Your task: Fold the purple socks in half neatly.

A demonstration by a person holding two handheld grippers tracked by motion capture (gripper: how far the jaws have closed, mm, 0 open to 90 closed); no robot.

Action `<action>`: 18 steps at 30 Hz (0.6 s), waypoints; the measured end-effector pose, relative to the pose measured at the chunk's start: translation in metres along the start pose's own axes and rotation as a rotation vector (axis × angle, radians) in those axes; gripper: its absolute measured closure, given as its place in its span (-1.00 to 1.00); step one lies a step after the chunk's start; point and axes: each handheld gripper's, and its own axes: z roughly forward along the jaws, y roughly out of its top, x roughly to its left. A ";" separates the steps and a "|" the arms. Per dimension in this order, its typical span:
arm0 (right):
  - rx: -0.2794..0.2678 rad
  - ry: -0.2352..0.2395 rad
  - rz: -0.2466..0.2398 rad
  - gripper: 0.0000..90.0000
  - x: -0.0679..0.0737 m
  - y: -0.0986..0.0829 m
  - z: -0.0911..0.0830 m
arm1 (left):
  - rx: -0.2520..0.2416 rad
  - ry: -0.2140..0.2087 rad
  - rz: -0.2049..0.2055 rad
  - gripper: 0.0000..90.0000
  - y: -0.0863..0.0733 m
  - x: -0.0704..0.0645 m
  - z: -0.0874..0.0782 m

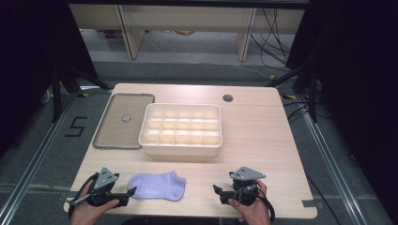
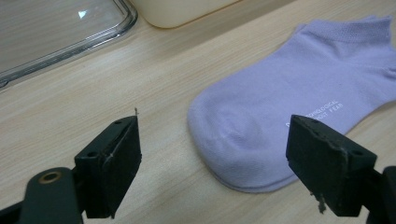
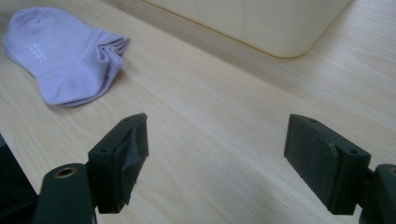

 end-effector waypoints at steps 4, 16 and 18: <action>-0.005 0.010 -0.009 -0.49 0.002 0.002 0.000 | -0.008 0.007 -0.030 -0.61 0.000 0.000 0.000; -0.021 0.079 -0.053 -0.19 0.021 0.015 0.009 | -0.022 0.008 -0.022 -0.61 -0.001 0.004 -0.003; -0.019 0.098 -0.055 -0.08 0.026 0.018 0.010 | -0.019 0.008 -0.019 -0.61 -0.001 0.004 -0.002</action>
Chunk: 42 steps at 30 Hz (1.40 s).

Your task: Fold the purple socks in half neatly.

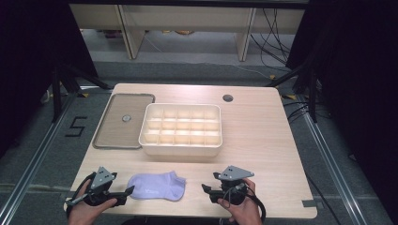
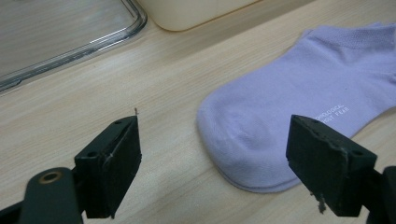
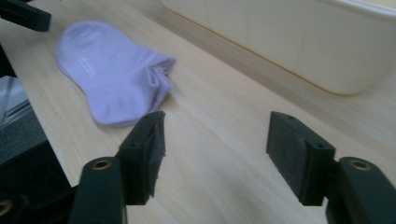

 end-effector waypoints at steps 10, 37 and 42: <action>-0.025 0.104 -0.074 0.62 0.022 0.024 0.023 | -0.013 0.004 -0.025 -0.61 0.000 -0.001 0.000; 0.117 0.216 -0.244 1.00 0.064 0.045 0.093 | -0.014 -0.001 -0.023 -0.61 0.000 0.003 -0.003; 0.129 0.213 -0.249 1.00 0.065 0.043 0.097 | -0.032 0.003 -0.045 -0.61 0.000 0.002 -0.001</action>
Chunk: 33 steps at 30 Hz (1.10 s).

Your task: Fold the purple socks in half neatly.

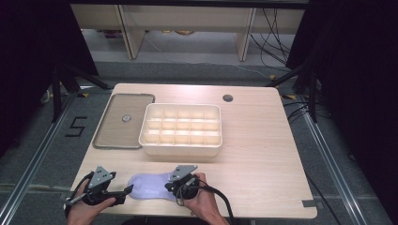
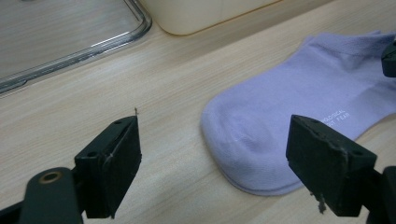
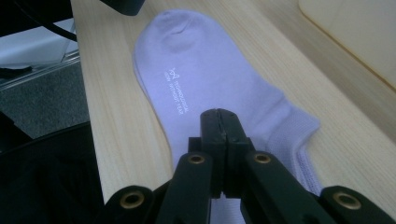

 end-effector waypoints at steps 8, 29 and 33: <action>0.035 -0.012 0.013 1.00 -0.002 -0.005 0.008 | 0.015 -0.003 0.001 -0.61 0.000 0.001 -0.001; 0.080 -0.074 0.059 1.00 -0.023 -0.033 -0.023 | 0.015 -0.027 0.006 -0.61 0.001 -0.004 0.002; 0.089 -0.086 0.083 1.00 -0.029 -0.043 -0.036 | 0.001 -0.039 -0.004 -0.61 0.001 -0.007 0.003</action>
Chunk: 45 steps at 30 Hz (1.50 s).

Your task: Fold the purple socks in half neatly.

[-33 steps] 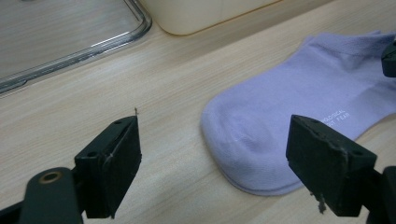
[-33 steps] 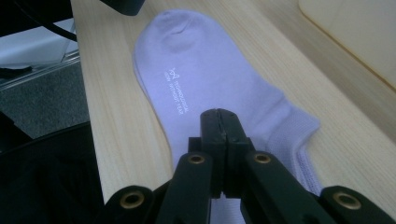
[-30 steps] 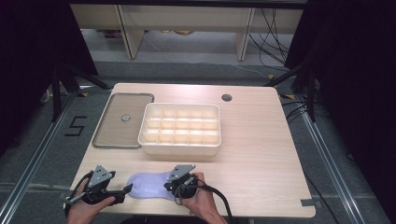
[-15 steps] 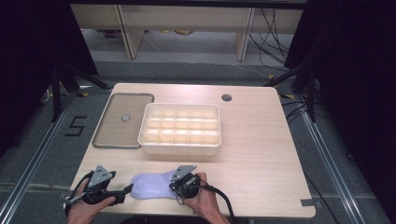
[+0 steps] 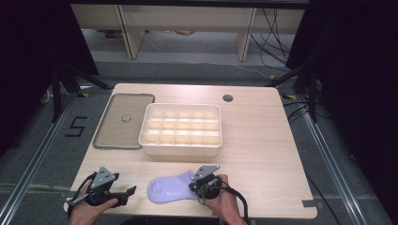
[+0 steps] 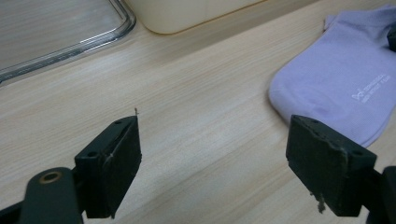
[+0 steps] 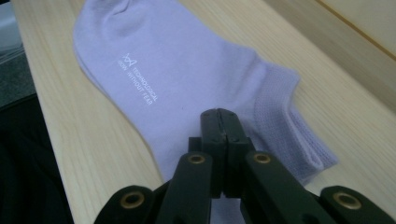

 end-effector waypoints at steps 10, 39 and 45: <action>-0.006 -0.043 0.056 1.00 -0.013 -0.025 -0.024 | 0.006 -0.056 -0.004 -0.61 0.003 -0.008 0.004; -0.012 -0.053 0.091 1.00 -0.013 -0.044 -0.040 | 0.028 -0.259 0.035 -0.08 0.033 -0.080 0.062; -0.015 -0.055 0.098 1.00 -0.013 -0.045 -0.040 | 0.074 -0.253 0.080 0.22 0.036 -0.090 0.077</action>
